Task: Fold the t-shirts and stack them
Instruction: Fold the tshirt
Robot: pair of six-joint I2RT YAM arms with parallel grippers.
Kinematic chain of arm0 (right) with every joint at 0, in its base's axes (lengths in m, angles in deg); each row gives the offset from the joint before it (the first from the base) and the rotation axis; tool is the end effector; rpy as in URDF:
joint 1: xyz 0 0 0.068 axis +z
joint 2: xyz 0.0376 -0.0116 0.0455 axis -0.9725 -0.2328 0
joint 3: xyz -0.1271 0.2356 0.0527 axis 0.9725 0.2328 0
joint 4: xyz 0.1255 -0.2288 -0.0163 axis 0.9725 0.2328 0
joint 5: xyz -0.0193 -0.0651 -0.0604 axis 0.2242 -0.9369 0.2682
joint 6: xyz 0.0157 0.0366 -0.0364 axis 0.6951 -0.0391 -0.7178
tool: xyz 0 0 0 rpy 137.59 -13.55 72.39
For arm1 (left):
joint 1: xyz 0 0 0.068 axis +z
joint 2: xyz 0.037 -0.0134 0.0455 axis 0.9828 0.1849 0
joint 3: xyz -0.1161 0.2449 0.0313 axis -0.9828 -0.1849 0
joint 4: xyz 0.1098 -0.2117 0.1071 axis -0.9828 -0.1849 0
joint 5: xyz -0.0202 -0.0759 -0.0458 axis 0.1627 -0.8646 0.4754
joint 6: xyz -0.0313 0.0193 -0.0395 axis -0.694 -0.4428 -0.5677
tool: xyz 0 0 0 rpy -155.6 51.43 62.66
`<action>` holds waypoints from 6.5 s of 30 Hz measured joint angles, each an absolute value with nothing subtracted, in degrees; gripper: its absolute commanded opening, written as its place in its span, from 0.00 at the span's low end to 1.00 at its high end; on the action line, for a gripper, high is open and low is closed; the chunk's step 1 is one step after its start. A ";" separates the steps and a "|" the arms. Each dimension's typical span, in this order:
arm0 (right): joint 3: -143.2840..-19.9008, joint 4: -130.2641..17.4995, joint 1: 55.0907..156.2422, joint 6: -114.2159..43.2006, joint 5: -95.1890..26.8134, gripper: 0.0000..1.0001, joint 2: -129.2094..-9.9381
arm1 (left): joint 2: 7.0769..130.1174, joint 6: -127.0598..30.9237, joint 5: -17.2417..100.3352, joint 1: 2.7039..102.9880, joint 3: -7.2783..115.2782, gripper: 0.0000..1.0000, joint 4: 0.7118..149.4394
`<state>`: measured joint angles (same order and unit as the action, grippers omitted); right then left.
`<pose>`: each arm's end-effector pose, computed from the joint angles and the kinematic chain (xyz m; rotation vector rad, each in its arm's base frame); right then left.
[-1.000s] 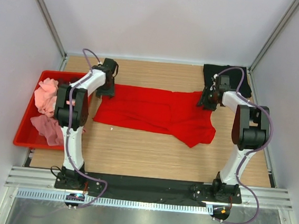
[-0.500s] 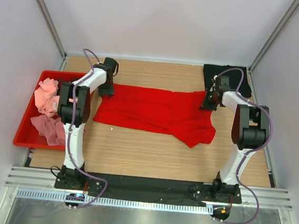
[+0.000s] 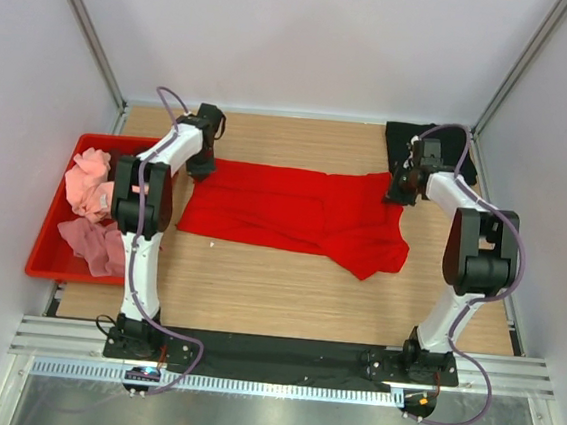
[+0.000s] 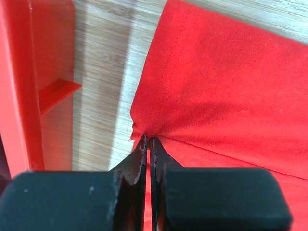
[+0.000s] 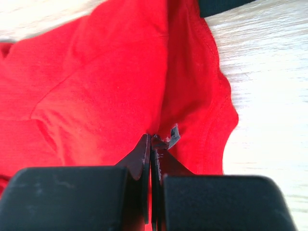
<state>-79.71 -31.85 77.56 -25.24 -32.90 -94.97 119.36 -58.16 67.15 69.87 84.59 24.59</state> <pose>0.3914 0.0125 0.1923 0.3046 2.5765 0.3177 0.4537 -0.0650 0.1818 -0.3579 2.7199 0.2849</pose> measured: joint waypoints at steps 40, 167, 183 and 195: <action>-69.49 -27.53 77.56 -19.84 -38.10 0.04 -86.40 | 120.13 -58.90 68.81 69.87 84.85 0.01 20.46; -47.85 -12.79 81.21 -7.91 -36.90 0.24 -57.29 | 101.66 -68.28 36.95 48.89 67.35 0.48 39.76; -64.15 -18.98 81.18 -15.43 -40.11 0.40 -69.33 | 110.81 -75.08 35.83 38.94 71.43 0.41 47.48; -64.94 -23.88 81.80 -21.18 -38.76 0.33 -80.61 | 114.20 -78.07 37.64 36.54 72.48 0.39 49.66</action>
<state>-64.94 -23.88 81.80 -21.18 -38.76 -80.61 114.20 -78.07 37.64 36.54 72.48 49.66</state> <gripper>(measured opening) 0.365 0.395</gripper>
